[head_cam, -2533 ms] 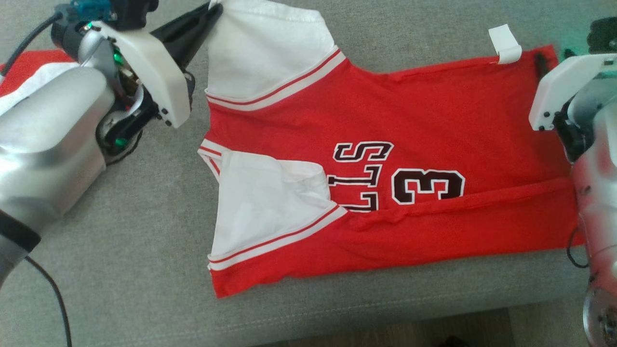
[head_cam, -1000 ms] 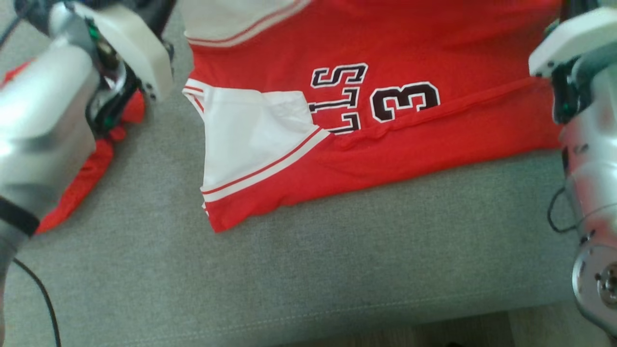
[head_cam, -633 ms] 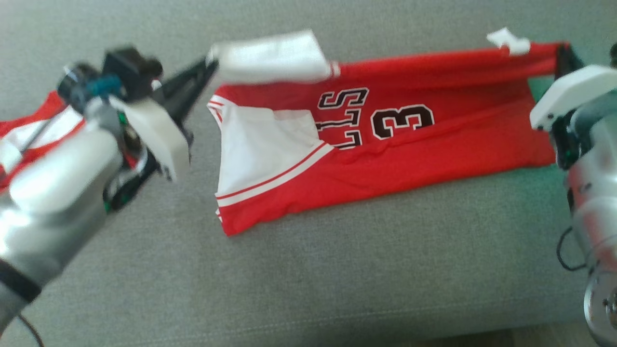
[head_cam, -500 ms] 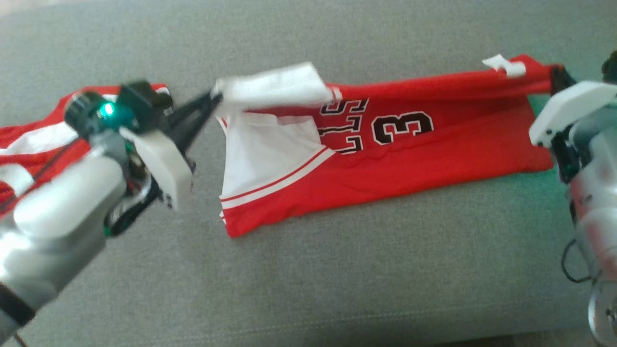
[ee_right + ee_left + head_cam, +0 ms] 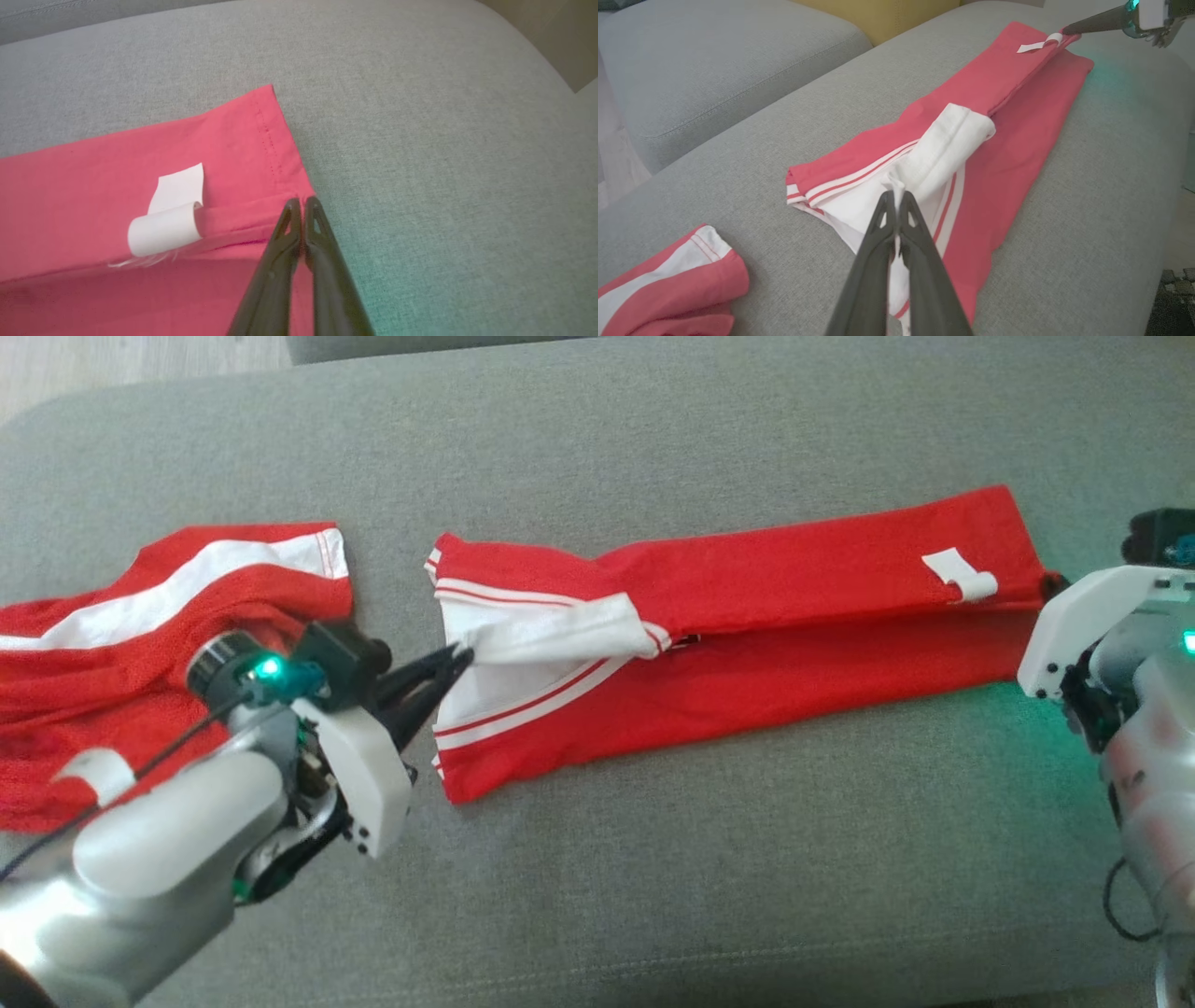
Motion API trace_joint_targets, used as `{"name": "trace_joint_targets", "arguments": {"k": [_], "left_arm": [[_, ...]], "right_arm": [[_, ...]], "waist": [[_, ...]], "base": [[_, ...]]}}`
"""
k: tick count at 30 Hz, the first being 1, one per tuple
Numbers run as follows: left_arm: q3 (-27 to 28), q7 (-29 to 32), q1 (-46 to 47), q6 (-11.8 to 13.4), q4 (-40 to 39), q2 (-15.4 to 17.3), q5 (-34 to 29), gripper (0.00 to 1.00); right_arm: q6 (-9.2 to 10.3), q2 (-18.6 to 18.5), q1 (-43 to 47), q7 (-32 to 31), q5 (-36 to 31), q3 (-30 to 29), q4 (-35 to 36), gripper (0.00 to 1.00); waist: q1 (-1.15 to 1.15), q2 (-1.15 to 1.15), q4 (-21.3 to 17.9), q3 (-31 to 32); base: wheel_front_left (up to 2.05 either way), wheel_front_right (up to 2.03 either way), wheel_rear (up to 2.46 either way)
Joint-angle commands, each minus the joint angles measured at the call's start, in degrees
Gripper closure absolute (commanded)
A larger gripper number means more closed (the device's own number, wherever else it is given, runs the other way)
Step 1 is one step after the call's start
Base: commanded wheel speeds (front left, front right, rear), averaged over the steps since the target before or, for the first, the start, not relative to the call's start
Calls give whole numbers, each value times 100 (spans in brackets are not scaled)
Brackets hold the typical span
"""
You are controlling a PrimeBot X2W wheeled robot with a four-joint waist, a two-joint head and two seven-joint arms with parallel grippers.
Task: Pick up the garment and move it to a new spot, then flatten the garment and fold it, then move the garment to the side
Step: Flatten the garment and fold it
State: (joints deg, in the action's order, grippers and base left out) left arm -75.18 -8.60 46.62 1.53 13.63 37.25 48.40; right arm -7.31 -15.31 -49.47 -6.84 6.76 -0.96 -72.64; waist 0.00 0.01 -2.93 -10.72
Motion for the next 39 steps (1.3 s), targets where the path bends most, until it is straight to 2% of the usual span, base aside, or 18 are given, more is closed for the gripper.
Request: {"name": "trace_joint_targets", "arguments": {"k": [1, 11, 12, 13, 14, 15, 22, 28, 34, 39], "left_arm": [[262, 23, 110, 34, -128, 220, -69, 100], [225, -12, -406, 133, -40, 54, -121, 100], [223, -44, -422, 163, -2, 26, -175, 71], [230, -95, -450, 205, 35, -16, -183, 35], [250, -139, -480, 245, 69, -63, -163, 6], [258, -173, -502, 275, 105, -102, -159, 0], [574, -475, -637, 585, 308, -312, -33, 0], [1304, -627, -794, 906, 270, -380, 108, 0], [2842, -638, -1339, 1219, -257, -661, -225, 0], [4149, -639, -2171, 1199, -608, -1176, -738, 0]], "right_arm": [[-18, -95, 10, -48, 74, 167, 202, 100], [-18, -170, 322, -428, 405, 623, 395, 100], [-18, -185, 346, -468, 442, 648, 416, 94], [-18, -210, 369, -485, 472, 659, 439, 6], [-18, -224, 389, -492, 505, 660, 465, 0], [-18, -226, 408, -486, 538, 665, 502, 0], [-18, -172, 455, -140, 761, 726, 1079, 0], [-18, -29, 583, 385, 948, 719, 1799, 0], [-18, 106, 923, 1046, 1109, 593, 2536, 0], [-18, 231, 1423, 1565, 984, 577, 3010, 0]], "waist": [[0, -1, -15, 22], [0, -1, -124, 141], [0, -1, -133, 154], [0, -1, -143, 172], [0, -1, -151, 187], [0, -1, -160, 204], [0, -1, -202, 291], [0, -1, -180, 332], [0, -1, -77, 379], [0, -1, 12, 431]], "base": [[0, 0, 0], [0, 0, 0], [0, 0, 0], [0, 0, 0], [0, 0, 0], [0, 0, 0], [0, 0, 0], [0, 0, 0], [0, 0, 0], [0, 0, 0]]}}
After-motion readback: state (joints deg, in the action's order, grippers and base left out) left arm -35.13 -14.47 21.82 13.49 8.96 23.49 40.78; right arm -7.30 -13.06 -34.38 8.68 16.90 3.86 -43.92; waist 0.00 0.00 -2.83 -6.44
